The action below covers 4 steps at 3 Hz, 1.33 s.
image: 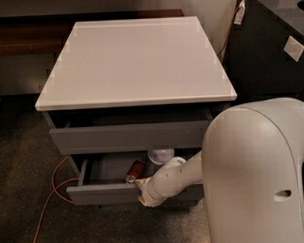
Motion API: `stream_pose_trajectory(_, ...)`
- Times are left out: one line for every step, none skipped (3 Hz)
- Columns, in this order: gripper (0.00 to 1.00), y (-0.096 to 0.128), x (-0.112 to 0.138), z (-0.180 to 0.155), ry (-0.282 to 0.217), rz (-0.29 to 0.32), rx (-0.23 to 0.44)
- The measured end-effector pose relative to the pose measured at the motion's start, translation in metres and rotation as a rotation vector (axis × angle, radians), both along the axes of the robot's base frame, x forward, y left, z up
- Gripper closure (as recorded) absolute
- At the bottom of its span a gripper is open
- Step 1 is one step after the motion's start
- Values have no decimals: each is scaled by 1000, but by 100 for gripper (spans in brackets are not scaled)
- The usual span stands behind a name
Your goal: Pick coke can from middle drawer and place on counter
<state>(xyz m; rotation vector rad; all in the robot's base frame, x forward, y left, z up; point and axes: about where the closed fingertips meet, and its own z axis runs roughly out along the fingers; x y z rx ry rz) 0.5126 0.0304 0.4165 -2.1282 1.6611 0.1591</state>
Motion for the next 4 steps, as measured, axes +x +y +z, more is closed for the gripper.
stream_pose_trajectory(36,0,0,0,0,0,0)
stream_pose_trajectory(12,0,0,0,0,0,0)
stream_pose_trajectory(0,0,0,0,0,0,0)
stream_pose_trajectory(0,7,-11,10,-9,15,33)
